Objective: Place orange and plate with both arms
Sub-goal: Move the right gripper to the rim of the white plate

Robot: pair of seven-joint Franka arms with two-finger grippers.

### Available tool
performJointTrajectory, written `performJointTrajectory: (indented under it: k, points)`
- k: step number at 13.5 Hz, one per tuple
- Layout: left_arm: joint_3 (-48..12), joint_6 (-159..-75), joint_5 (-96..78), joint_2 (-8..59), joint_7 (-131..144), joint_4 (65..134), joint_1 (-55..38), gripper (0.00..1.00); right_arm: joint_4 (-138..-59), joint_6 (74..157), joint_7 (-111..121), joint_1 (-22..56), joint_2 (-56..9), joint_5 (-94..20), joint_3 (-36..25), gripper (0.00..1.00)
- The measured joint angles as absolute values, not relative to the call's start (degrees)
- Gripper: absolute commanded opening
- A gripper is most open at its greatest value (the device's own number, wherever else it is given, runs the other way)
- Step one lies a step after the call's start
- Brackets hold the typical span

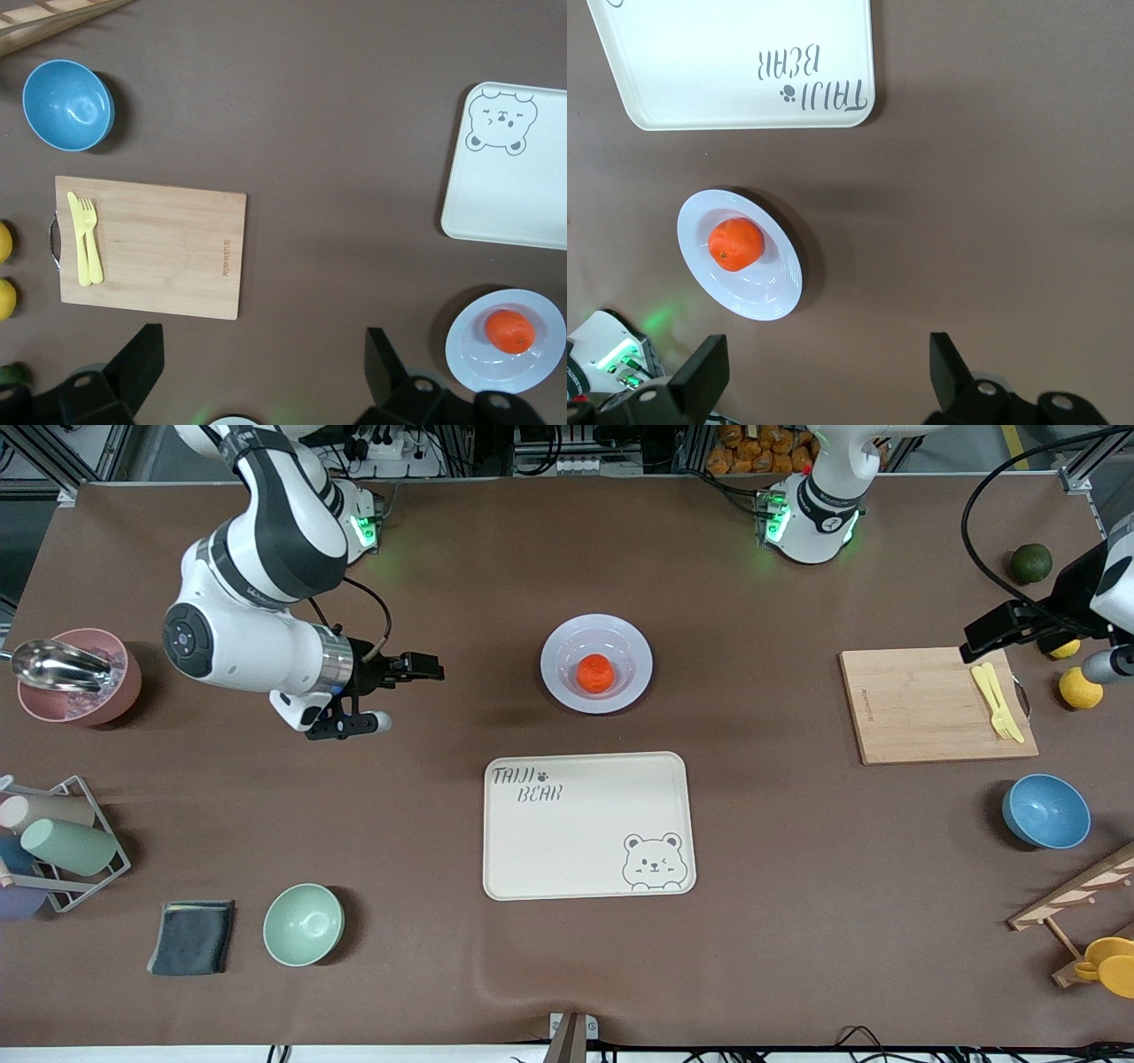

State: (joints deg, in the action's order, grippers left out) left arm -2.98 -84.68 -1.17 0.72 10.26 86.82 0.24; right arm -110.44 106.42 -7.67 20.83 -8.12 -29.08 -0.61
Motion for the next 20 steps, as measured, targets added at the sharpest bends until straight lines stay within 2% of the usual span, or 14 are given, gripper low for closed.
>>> performJointTrajectory:
  k: [4,11,13,17,20]
  points:
    - [-3.0,-84.6,-1.2,0.6,9.9,87.1,-0.3,1.0,-111.1,108.7,-9.7,22.9,-8.1,-29.2,-0.6,1.0]
    - [-2.9,-84.6,-1.2,0.5,9.6,87.4,-0.3,1.0,-121.3,124.6,-12.1,33.8,-9.2,-40.8,-0.5,1.0]
    - [-2.9,-84.6,-1.2,0.5,9.1,87.5,-0.3,1.0,-123.0,127.0,-7.4,34.7,-11.0,-46.8,-0.5,1.0]
    - [-2.8,-85.9,-1.2,0.5,6.6,87.6,-0.3,1.0,-128.0,130.7,12.0,35.0,-15.6,-65.7,-0.5,1.0]
    - [-2.8,-86.4,-1.2,0.5,6.5,87.8,-0.3,1.0,-129.2,135.0,19.9,38.0,-19.3,-75.3,-0.5,1.0]
